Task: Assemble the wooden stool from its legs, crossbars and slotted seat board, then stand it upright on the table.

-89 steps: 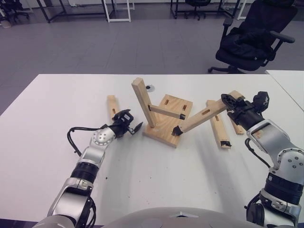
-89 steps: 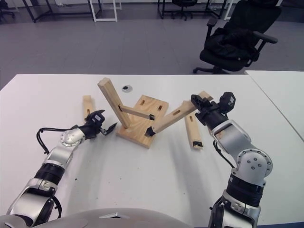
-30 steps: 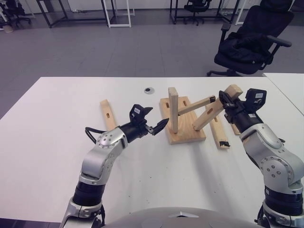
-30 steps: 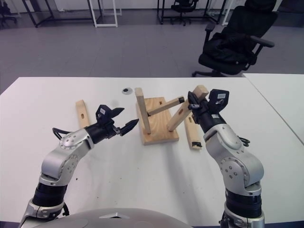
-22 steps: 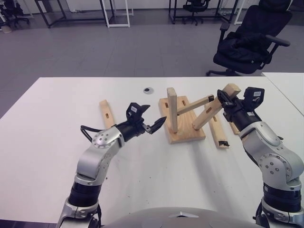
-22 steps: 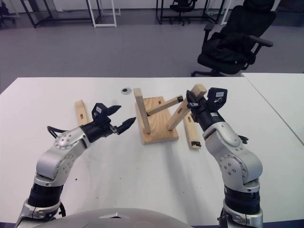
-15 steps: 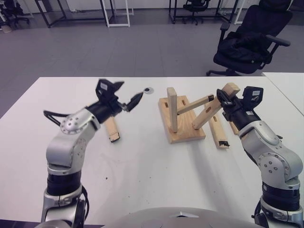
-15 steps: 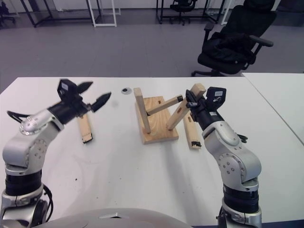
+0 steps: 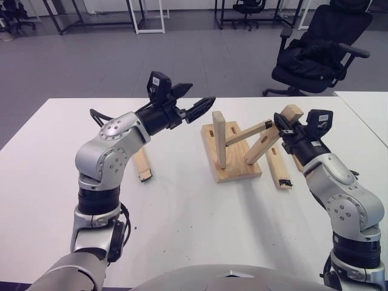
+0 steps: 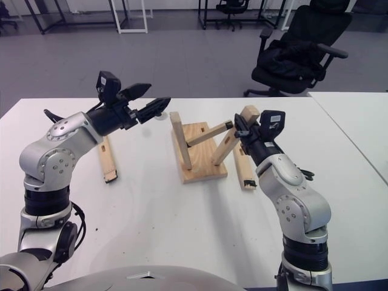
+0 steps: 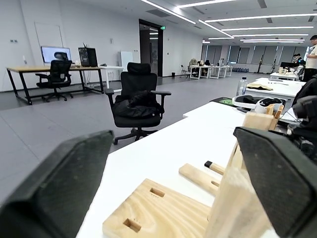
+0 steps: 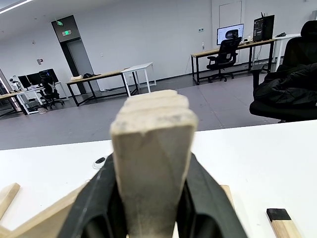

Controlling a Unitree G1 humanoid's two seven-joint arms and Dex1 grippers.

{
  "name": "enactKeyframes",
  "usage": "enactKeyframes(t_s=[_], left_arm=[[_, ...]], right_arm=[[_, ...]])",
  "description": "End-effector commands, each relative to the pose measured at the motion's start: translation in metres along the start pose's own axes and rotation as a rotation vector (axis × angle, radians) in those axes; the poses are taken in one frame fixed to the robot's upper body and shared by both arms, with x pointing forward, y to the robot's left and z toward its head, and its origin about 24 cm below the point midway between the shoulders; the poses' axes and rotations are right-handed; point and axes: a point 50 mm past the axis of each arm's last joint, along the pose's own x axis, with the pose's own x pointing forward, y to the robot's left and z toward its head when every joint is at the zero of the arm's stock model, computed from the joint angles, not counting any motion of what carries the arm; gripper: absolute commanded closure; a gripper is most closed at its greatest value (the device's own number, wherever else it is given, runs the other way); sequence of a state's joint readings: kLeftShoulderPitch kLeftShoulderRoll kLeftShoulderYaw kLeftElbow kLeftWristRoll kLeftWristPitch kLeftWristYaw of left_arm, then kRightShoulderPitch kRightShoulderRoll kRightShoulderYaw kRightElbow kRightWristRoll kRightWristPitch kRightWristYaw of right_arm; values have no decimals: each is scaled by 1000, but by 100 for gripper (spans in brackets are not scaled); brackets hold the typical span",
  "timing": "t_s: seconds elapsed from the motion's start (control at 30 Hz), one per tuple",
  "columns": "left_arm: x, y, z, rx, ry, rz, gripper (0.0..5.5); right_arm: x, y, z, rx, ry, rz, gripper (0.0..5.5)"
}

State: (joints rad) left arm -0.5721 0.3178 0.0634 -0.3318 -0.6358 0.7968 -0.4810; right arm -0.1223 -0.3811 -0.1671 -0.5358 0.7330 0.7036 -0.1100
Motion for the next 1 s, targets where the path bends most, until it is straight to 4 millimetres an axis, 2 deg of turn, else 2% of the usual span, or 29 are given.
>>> enactKeyframes(t_s=[0.03, 0.17, 0.27, 0.37, 0.67, 0.8, 1.0], left_arm=[[7, 1, -4, 7, 33, -12, 100], [11, -4, -20, 22, 108, -42, 100], [6, 4, -44, 76, 239, 9, 100], [1, 8, -56, 70, 285, 34, 100], [3, 2, -65, 72, 310, 10, 100], [3, 4, -66, 72, 312, 22, 100], [2, 13, -65, 92, 313, 60, 100]], right_arm=[[-1, -8, -35, 14, 204, -51, 449], [2, -8, -32, 48, 204, -52, 449], [5, -12, -30, 63, 206, -60, 449], [5, -13, -30, 84, 217, -60, 449], [9, -5, -28, 101, 256, -35, 449], [13, 3, -18, 147, 228, 0, 449], [15, 9, -6, 247, 167, 56, 323]])
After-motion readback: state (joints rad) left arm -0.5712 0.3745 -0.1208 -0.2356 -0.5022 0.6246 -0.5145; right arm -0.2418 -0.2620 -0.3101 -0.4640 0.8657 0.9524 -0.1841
